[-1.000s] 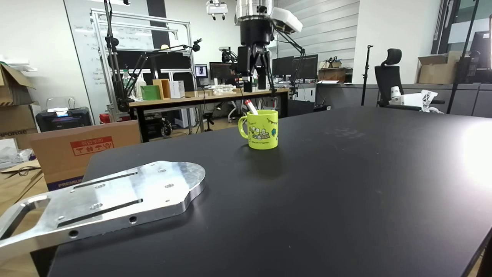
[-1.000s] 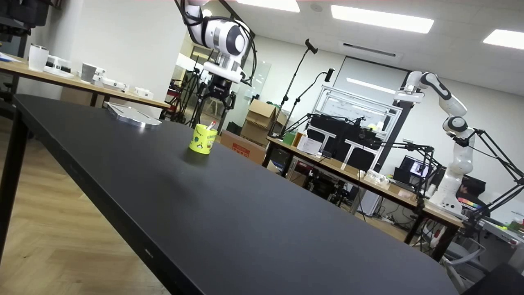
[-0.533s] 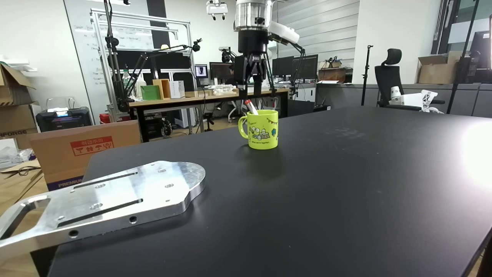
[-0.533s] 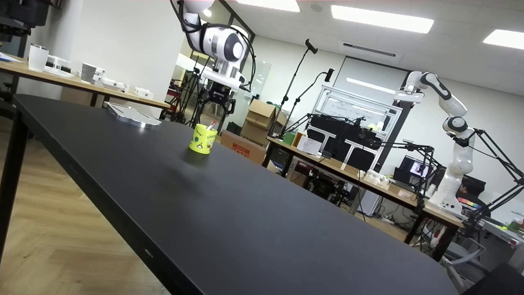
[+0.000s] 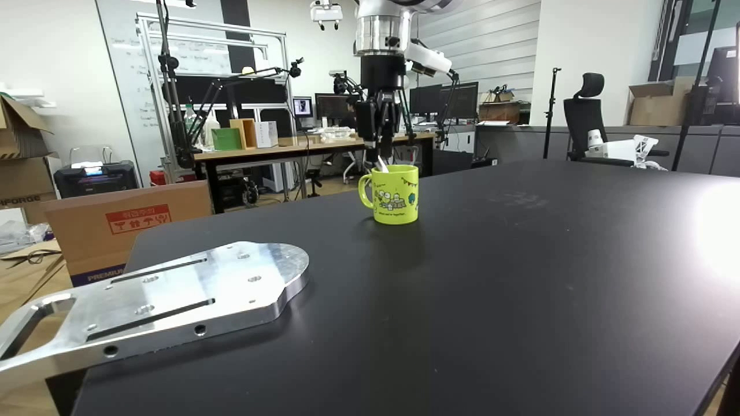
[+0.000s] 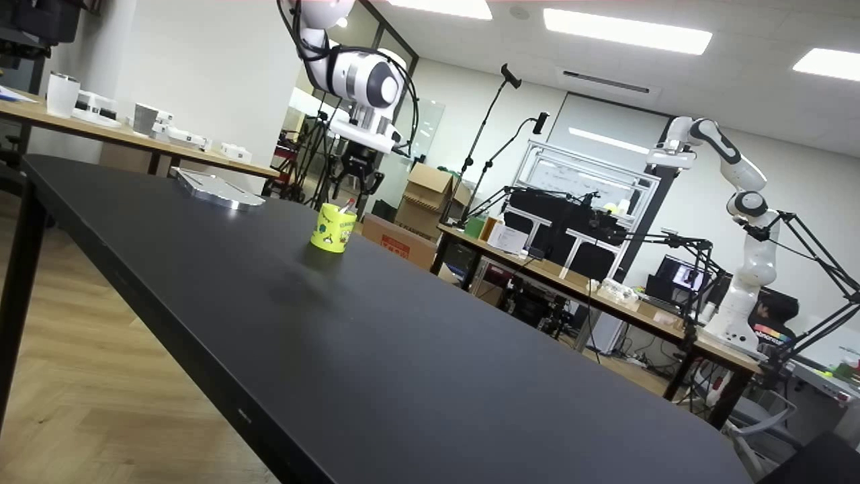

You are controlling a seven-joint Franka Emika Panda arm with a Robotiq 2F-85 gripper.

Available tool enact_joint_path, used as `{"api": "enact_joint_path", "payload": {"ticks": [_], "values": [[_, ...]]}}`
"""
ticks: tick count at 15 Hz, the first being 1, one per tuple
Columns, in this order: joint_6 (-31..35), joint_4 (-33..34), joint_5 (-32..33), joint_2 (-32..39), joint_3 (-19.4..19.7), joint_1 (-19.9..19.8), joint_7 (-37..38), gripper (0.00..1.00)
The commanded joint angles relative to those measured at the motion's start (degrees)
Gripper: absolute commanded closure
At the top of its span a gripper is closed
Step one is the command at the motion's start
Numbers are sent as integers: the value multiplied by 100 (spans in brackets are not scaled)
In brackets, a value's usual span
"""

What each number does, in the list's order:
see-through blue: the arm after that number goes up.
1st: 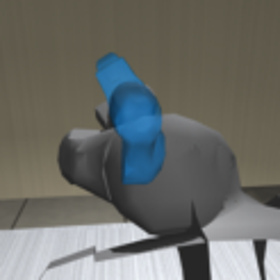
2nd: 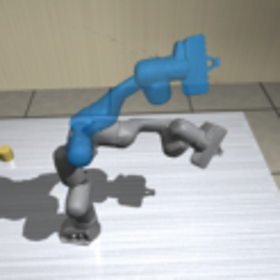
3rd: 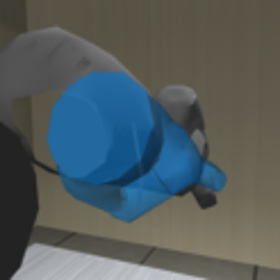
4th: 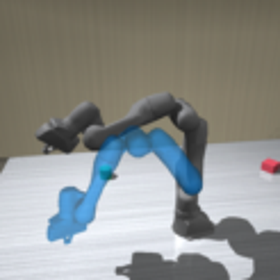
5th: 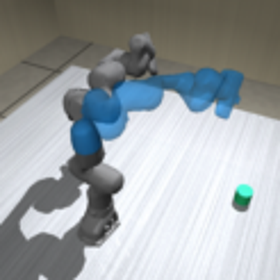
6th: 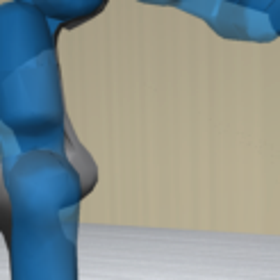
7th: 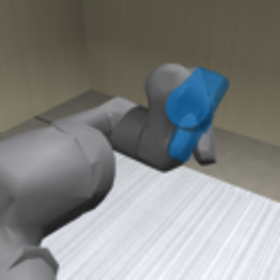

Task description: Remove the red marker from the yellow mug

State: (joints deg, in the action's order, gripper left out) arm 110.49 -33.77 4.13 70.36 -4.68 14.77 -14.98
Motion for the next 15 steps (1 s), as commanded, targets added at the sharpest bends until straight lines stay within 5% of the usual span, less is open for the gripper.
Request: {"api": "enact_joint_path", "payload": {"ticks": [1,6,15], "values": [[-96,316,4,151,32,-17,41,69],[181,310,-22,185,5,-56,39,99],[-143,278,5,-159,15,-31,23,95]]}}
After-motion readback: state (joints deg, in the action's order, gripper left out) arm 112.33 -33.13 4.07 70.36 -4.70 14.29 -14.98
